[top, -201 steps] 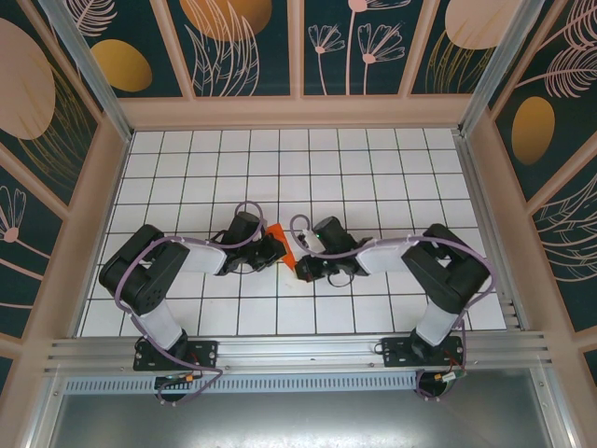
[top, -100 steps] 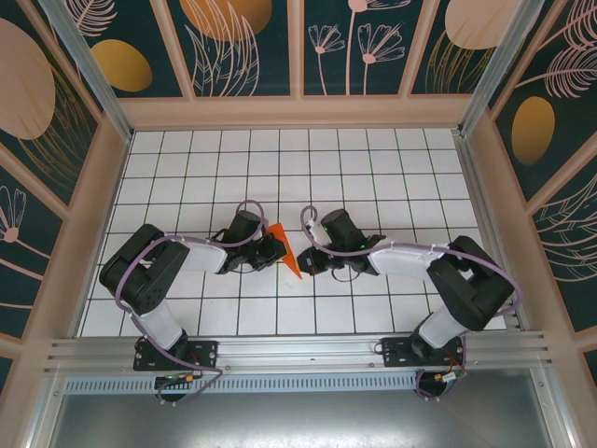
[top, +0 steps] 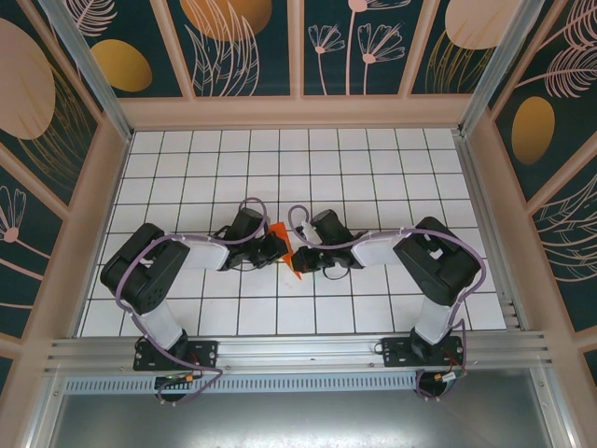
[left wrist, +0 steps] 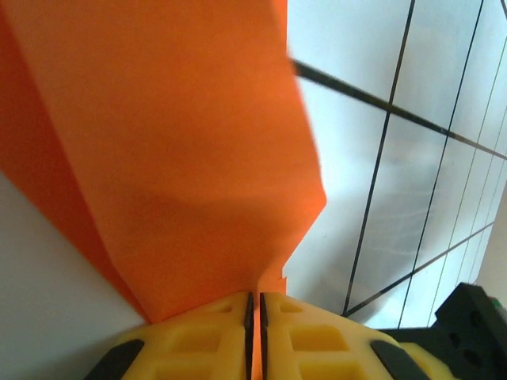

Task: Fold a paper plane with a square sheet of paper (pick it up from the middle)
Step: Fold the wing for the fifth time at the center of the table.

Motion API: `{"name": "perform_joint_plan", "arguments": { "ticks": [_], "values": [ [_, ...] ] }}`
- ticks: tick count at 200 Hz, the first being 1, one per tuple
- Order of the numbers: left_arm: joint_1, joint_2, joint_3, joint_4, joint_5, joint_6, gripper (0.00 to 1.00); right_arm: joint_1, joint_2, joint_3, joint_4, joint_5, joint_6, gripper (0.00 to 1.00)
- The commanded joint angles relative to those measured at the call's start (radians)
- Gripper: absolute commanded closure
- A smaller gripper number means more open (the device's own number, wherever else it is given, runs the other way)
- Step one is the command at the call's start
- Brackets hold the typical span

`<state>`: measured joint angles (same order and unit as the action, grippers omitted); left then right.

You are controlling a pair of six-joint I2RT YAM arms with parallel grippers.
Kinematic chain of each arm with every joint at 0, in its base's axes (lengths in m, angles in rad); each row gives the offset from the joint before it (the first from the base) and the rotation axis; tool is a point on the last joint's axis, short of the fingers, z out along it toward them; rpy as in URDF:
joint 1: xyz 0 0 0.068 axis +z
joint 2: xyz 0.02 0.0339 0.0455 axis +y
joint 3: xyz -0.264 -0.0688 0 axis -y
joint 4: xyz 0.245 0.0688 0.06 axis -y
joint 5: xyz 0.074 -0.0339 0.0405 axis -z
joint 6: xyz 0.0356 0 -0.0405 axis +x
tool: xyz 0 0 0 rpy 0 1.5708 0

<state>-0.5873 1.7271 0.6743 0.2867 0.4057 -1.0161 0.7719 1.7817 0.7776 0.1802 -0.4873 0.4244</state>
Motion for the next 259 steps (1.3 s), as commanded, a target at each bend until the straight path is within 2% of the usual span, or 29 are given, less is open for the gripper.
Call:
{"name": "perform_joint_plan", "arguments": {
  "ticks": [1, 34, 50, 84, 130, 259],
  "values": [
    [0.010, -0.008, 0.068, -0.090, -0.102, 0.095, 0.81, -0.002, 0.038, 0.015, -0.076, 0.056, -0.036, 1.00],
    [0.028, -0.095, 0.081, -0.118, -0.184, 0.214, 0.68, -0.004, 0.049, 0.018, -0.110, 0.069, -0.056, 1.00],
    [0.041, -0.114, 0.060, -0.098, -0.202, 0.263, 0.66, -0.005, 0.052, 0.024, -0.112, 0.066, -0.059, 1.00],
    [0.061, -0.112, 0.053, -0.054, -0.163, 0.326, 0.66, -0.005, 0.062, 0.032, -0.121, 0.059, -0.065, 1.00],
    [0.080, -0.075, 0.033, 0.027, -0.113, 0.333, 0.67, -0.005, 0.071, 0.037, -0.132, 0.053, -0.071, 1.00],
    [0.108, 0.014, 0.024, 0.079, -0.136, 0.354, 0.69, -0.005, 0.085, 0.030, -0.161, 0.049, -0.076, 1.00]
  ]
}}
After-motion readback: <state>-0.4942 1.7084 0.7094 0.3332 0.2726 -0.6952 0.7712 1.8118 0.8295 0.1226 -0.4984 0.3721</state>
